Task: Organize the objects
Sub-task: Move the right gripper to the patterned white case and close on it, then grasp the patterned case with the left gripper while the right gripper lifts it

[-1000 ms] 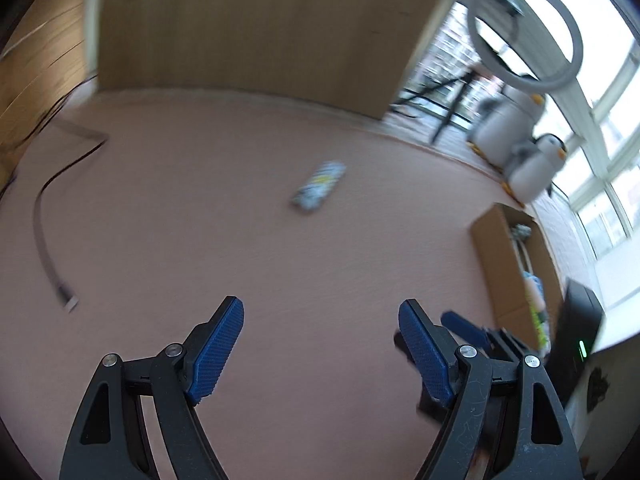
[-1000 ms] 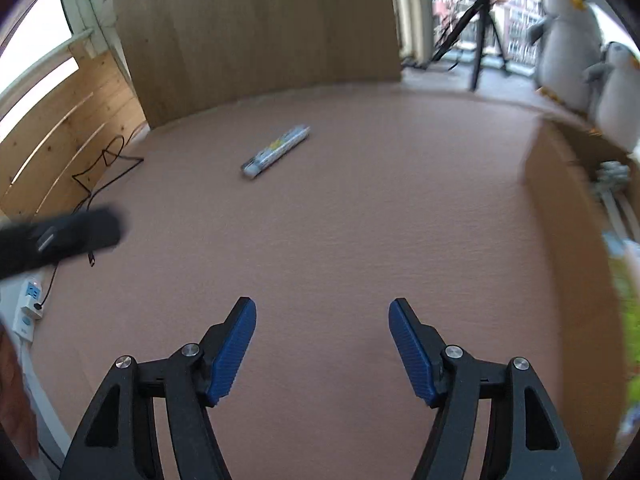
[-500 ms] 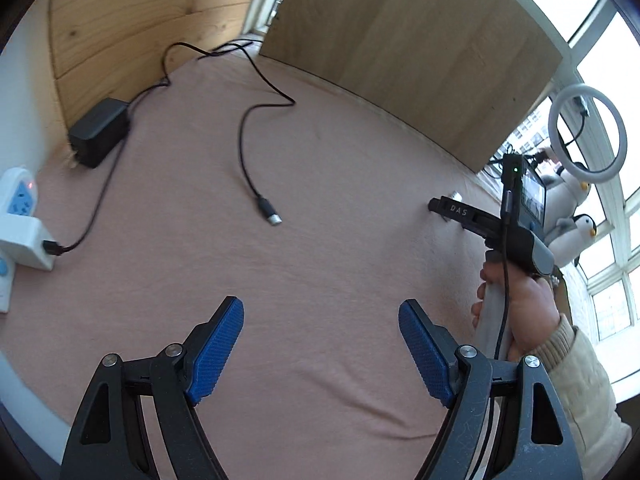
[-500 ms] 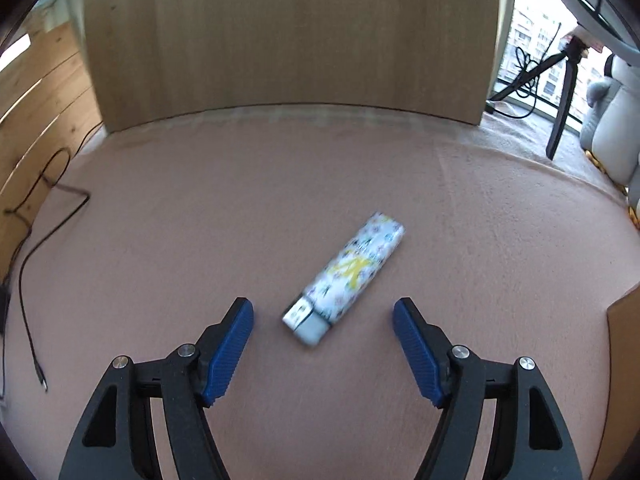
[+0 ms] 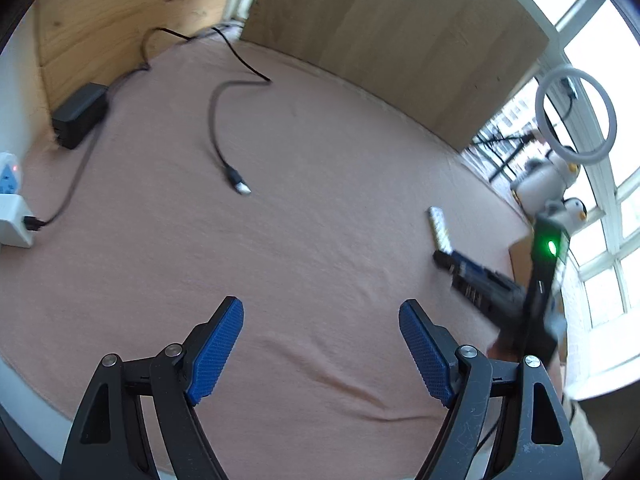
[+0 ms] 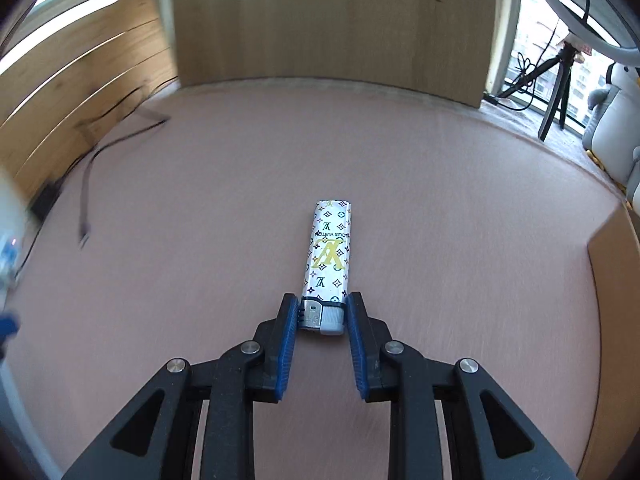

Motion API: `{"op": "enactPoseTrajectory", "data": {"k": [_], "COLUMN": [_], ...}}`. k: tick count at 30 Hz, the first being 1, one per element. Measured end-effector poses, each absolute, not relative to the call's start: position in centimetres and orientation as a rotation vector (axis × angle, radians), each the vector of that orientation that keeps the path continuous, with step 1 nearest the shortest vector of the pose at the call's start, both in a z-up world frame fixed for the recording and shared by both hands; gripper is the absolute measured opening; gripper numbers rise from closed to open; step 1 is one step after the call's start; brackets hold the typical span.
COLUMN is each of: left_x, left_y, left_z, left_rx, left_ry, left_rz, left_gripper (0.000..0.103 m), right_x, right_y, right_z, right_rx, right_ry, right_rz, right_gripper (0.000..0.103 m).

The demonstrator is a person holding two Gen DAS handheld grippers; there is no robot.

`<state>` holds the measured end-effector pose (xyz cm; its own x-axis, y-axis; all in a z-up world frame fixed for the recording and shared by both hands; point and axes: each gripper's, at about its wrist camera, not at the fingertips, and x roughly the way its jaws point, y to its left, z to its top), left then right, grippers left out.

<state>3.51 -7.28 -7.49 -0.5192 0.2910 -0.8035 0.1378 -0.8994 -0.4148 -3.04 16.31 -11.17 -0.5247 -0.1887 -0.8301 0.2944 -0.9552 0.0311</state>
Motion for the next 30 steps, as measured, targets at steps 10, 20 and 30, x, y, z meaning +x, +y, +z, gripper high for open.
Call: {"op": "enactPoseTrajectory", "data": {"k": [10, 20, 30], "left_x": [1.5, -0.9, -1.8], "left_y": [2.1, 7.3, 8.1], "left_z": [-10.4, -11.7, -12.1], "left_rx": [-1.590, -1.622, -1.634], "left_ry": [-0.550, -0.411, -0.366], "left_rz": [2.346, 2.291, 2.290], "left_gripper": [0.082, 0.042, 0.025], "right_x": [10.1, 10.4, 9.5], "right_y": [14.2, 15.4, 15.7], "right_z": [-10.5, -10.9, -10.7], "right_rx": [1.267, 1.214, 1.202], "right_ry": [0.250, 0.189, 0.169], "right_rz": [-2.494, -2.484, -2.477], "right_gripper": [0.023, 0.026, 0.025]}}
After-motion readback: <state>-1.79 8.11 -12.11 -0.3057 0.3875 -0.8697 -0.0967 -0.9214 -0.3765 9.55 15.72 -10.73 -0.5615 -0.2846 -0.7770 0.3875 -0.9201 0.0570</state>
